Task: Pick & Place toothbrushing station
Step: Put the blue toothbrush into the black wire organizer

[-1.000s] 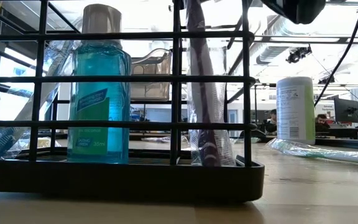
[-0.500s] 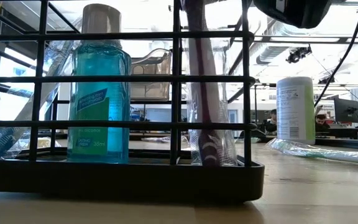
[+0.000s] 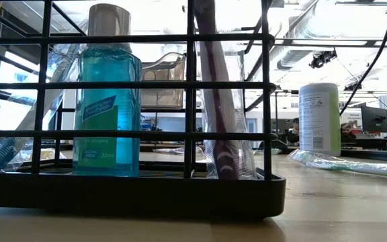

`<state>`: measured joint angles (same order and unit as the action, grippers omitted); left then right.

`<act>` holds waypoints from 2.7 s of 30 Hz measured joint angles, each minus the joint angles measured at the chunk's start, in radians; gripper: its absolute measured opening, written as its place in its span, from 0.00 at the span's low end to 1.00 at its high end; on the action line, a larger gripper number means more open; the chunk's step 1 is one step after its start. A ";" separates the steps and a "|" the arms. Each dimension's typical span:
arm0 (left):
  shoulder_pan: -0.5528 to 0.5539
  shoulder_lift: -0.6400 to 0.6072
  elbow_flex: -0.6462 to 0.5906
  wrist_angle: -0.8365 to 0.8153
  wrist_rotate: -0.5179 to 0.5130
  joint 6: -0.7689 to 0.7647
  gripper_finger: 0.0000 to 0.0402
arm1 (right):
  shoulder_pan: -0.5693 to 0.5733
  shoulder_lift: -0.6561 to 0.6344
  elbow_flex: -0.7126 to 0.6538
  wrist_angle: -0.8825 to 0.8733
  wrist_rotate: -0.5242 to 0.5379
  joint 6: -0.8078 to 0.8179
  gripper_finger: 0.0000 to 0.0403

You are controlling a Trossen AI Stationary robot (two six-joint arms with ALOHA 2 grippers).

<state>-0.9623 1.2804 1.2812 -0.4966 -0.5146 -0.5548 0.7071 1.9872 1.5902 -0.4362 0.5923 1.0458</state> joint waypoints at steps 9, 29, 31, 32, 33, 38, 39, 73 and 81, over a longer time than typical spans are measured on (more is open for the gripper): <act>0.000 0.000 0.000 0.029 0.007 -0.003 0.60 | 0.015 -0.106 0.001 -0.077 -0.089 0.003 0.30; 0.000 0.000 0.000 0.022 0.006 0.005 0.60 | 0.000 -0.235 0.001 -0.870 -0.598 0.541 0.01; 0.000 0.000 0.001 0.022 0.006 0.009 0.60 | -0.008 -0.235 0.000 -0.977 -0.625 0.598 0.01; 0.000 0.000 0.001 0.022 0.006 0.012 0.60 | -0.014 -0.235 0.000 -1.018 -0.629 0.616 0.01; 0.000 0.000 0.000 0.022 0.006 0.020 0.60 | -0.021 -0.235 0.000 -1.051 -0.629 0.630 0.01; 0.000 0.000 0.000 0.022 0.005 0.034 0.60 | -0.059 -0.235 -0.003 -1.138 -0.610 0.632 0.00; 0.000 0.000 0.000 0.022 0.003 0.034 0.60 | -0.071 -0.237 -0.013 -1.132 -0.610 0.623 0.00; 0.025 0.029 -0.001 0.163 -0.277 -0.005 0.60 | -0.167 -0.517 -0.523 -1.137 -0.577 -0.728 0.00; 0.139 0.054 0.000 0.266 -0.311 -0.059 0.60 | -0.125 -0.714 -0.653 -1.106 -0.573 -0.974 0.00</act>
<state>-0.8237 1.3346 1.2808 -0.2305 -0.8256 -0.6137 0.5818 1.2735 0.9370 -1.5420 0.0193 0.0720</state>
